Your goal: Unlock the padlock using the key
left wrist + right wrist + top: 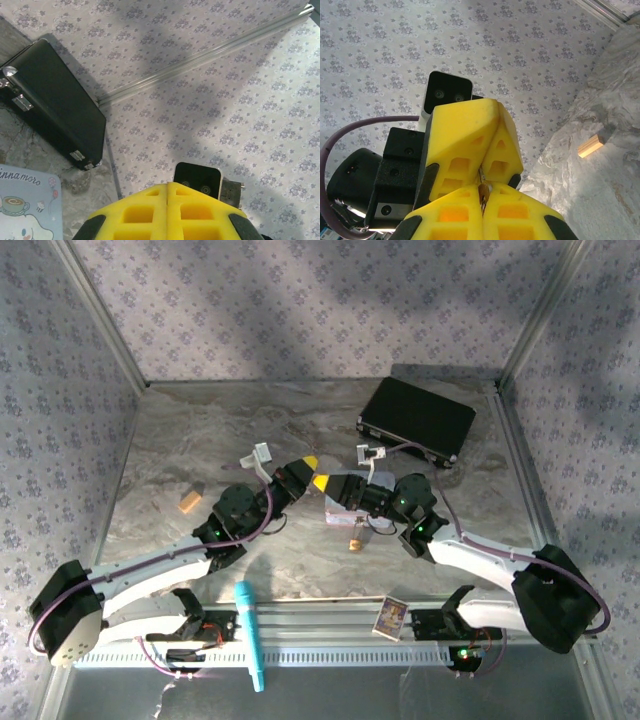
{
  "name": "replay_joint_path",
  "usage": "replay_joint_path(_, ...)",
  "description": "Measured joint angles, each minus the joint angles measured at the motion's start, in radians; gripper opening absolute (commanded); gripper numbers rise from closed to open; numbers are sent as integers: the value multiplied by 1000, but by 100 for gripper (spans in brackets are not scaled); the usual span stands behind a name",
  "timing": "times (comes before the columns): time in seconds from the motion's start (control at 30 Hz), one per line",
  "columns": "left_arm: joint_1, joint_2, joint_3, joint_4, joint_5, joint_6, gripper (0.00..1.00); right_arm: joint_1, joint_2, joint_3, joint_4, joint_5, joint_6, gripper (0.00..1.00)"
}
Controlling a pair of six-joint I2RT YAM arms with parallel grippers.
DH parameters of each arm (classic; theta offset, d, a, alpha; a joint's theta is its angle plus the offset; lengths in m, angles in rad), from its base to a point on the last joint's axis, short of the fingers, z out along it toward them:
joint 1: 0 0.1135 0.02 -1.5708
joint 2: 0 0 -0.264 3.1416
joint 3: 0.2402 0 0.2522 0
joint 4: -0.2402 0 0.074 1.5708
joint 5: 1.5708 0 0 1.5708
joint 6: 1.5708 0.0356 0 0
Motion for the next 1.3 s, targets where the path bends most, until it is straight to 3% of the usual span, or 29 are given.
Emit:
replay_joint_path(0.03, 0, 0, 0, -4, 0, 0, 0, 0, -1, -2, -1, 0, 0, 0)
replay_joint_path(0.07, 0, 0, 0, -10, 0, 0, 7, 0, -2, -4, -4, 0, 0, 0)
replay_joint_path(0.13, -1, -2, 0, -37, -1, 3, 56, 0, -10, -8, -26, 0, -8, 0)
replay_joint_path(0.2, -2, -9, 5, -98, -24, 8, 84, -7, -35, -13, -62, 5, -19, 0)
replay_joint_path(0.3, -2, -19, 55, -283, -69, 39, 94, -30, -113, -14, -196, 24, -63, 0)
replay_joint_path(0.4, -2, -3, 193, -545, -132, 89, 92, -75, -214, -16, -368, 72, -118, 0)
replay_joint_path(0.6, 0, 106, 348, -765, -138, 200, 50, -196, -350, -20, -729, 147, -223, 0)
replay_joint_path(0.67, 0, 150, 341, -795, -104, 213, 44, -217, -378, -27, -826, 158, -247, 0)
replay_joint_path(0.93, -83, 299, 235, -736, 63, 249, 49, -300, -480, -92, -1119, 138, -309, 0)
replay_joint_path(1.3, -146, 556, 223, -463, 192, 325, 57, -358, -544, -117, -1290, 97, -356, 0)
